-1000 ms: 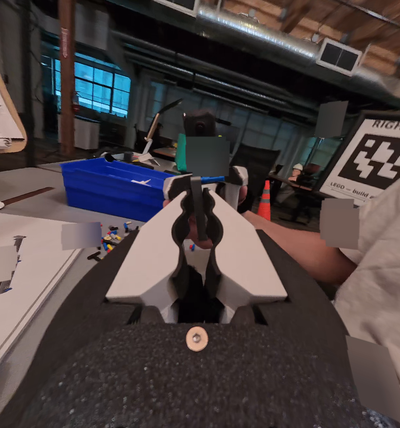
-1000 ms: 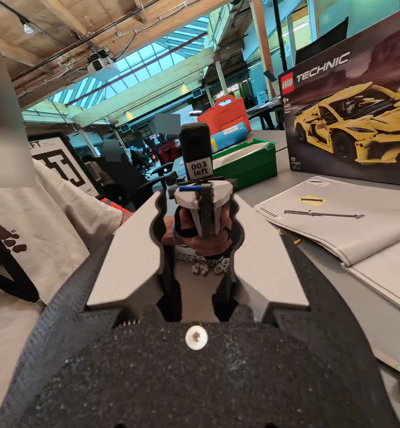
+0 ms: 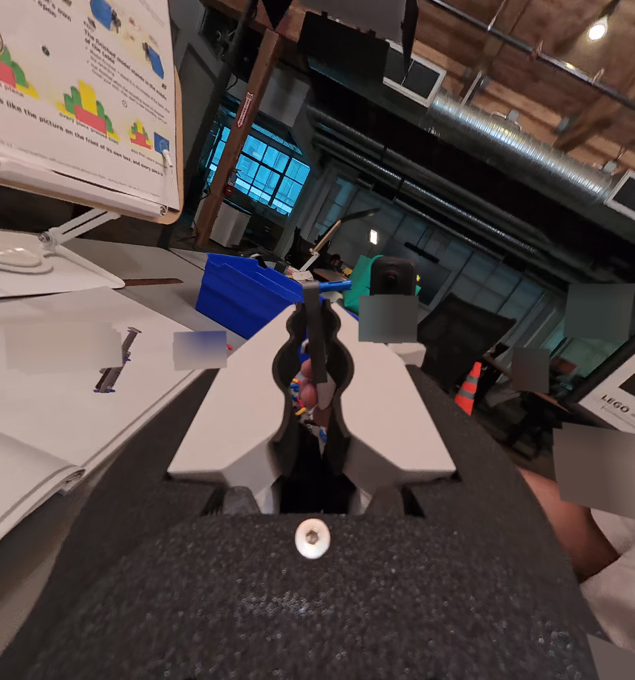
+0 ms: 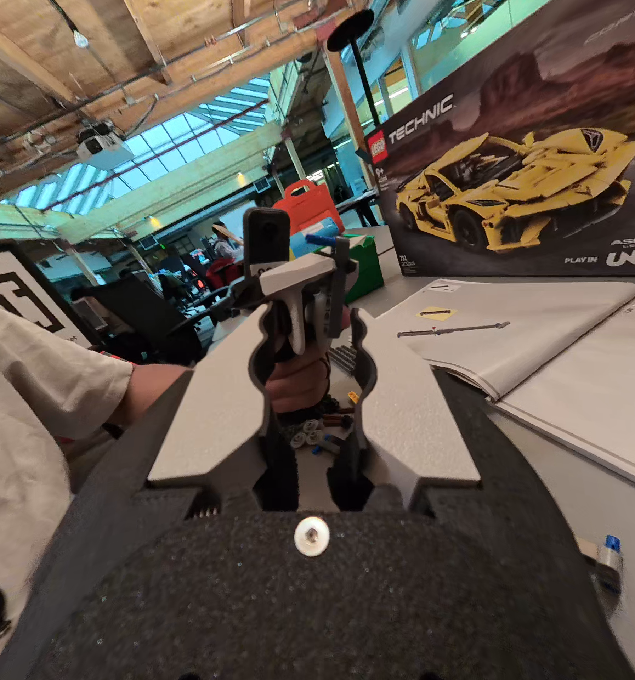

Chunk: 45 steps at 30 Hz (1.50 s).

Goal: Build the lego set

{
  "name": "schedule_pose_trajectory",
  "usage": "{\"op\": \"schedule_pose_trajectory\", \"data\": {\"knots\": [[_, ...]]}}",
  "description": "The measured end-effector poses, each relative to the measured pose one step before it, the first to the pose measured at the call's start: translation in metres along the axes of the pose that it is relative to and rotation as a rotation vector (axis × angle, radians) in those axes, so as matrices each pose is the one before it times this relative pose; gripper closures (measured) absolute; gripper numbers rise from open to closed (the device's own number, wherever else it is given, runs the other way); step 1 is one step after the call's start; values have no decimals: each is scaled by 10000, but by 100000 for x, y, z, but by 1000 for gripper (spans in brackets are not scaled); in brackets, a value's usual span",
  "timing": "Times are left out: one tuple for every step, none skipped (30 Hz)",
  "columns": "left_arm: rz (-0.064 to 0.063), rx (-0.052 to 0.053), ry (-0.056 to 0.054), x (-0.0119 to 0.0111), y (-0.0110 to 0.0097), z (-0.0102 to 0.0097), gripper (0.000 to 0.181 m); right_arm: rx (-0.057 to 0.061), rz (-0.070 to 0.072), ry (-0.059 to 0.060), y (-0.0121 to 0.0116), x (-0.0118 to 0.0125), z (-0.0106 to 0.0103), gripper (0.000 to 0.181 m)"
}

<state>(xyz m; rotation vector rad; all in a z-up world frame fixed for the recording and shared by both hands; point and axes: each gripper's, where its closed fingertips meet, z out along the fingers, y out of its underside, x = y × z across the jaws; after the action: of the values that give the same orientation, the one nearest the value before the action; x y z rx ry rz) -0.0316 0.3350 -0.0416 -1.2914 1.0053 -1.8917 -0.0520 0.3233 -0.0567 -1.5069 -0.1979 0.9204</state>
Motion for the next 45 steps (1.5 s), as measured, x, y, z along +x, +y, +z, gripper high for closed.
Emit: {"op": "schedule_pose_trajectory", "data": {"knots": [[-181,60,35,-55,49,47,175,-241,-199,313,570,373,413,146],[-63,-1,68,80,95,77,175,-352,-253,286,630,396,356,148],[10,-35,54,115,103,72,175,-230,-180,0,386,-38,270,150],[26,-25,60,145,45,63,175,-37,-6,-134,39,-194,157,154],[-9,1,84,155,-9,33,175,85,67,-86,-153,-86,25,161],[-14,6,125,186,-30,5,175,4,-11,-30,-94,-11,-132,171],[5,-69,135,170,12,-28,175,-55,-131,-1,-77,47,-295,172],[31,-101,132,152,-24,-55,175,47,-33,11,-218,96,-395,172],[11,-99,138,137,-38,-103,175,244,97,-93,-514,-8,-513,172],[-79,-130,227,229,53,-66,175,304,171,-140,-681,-100,-578,173],[-132,-204,279,295,190,5,175,218,175,-165,-515,-216,-486,173],[-131,-155,194,220,217,93,175,-47,64,-45,-18,-115,-272,173],[-141,-54,150,154,162,83,175,-10,-49,19,45,-106,-165,173],[-199,-4,231,214,99,42,175,158,24,-64,-112,-255,-138,173],[-287,16,310,267,46,25,175,217,185,-159,-186,-338,-115,173],[-320,-7,290,198,64,30,175,104,262,-167,-63,-239,-105,173],[-205,-27,105,-39,113,-2,176,-40,218,19,100,85,-70,173],[-44,-21,-25,-188,129,-20,176,-84,117,79,146,176,-47,173],[5,-43,11,-84,110,-29,176,-144,61,21,167,51,-33,173],[5,-155,38,-21,144,-32,176,-216,-43,51,213,40,-48,173],[77,-315,-22,-87,248,-82,175,-127,-111,121,76,155,-99,174],[174,-413,-41,-93,361,-125,175,-74,-101,100,-48,120,-185,174],[228,-506,-29,-59,439,-183,170,-75,-130,90,-61,108,-215,174],[273,-502,-139,-195,345,-249,161,-18,-137,95,-43,166,-222,175],[318,-387,-161,-110,174,-313,150,-151,-46,138,203,303,-148,174],[331,-443,-56,80,244,-387,140,-288,-27,102,437,268,-58,175],[316,-466,-188,-107,238,-475,136,-377,-85,119,577,220,11,175],[332,-336,-331,-308,97,-564,135,-483,-232,191,742,220,127,175],[346,-332,-340,-350,168,-487,138,-683,-387,214,1098,177,303,174],[324,-343,-355,-362,245,-307,141,-914,-487,181,1490,79,514,174],[294,-368,-245,-140,345,-79,144,-755,-479,95,1218,-136,640,174],[294,-538,-8,295,642,161,147,-511,-377,-25,819,-366,665,174],[302,-635,-50,280,804,323,150,-490,-282,-82,731,-394,599,174],[283,-635,-146,150,835,389,150,-242,-175,-162,328,-464,401,174],[217,-558,-9,337,757,397,151,-45,-105,-172,25,-414,196,174],[162,-440,55,431,586,354,153,-26,-102,-126,10,-286,76,174],[160,-395,55,434,529,352,153,-11,-126,-34,37,-140,28,174],[136,-429,47,364,603,387,156,73,-20,-139,-66,-242,-5,174],[70,-467,52,281,705,421,157,52,98,-257,-70,-395,-21,174],[-2,-259,121,285,401,362,164,-288,-32,117,460,175,18,174],[5,-159,25,97,270,280,170,-23,-125,120,162,151,13,174],[50,-112,-59,-62,191,205,173,-93,-29,5,204,-11,31,174],[33,-16,-41,-57,68,115,173,-43,33,37,61,59,2,174],[-26,89,-68,-173,-57,55,173,65,48,152,-105,270,-56,174],[-110,163,0,-162,-136,-5,173,149,61,106,-230,200,-101,173]]}}
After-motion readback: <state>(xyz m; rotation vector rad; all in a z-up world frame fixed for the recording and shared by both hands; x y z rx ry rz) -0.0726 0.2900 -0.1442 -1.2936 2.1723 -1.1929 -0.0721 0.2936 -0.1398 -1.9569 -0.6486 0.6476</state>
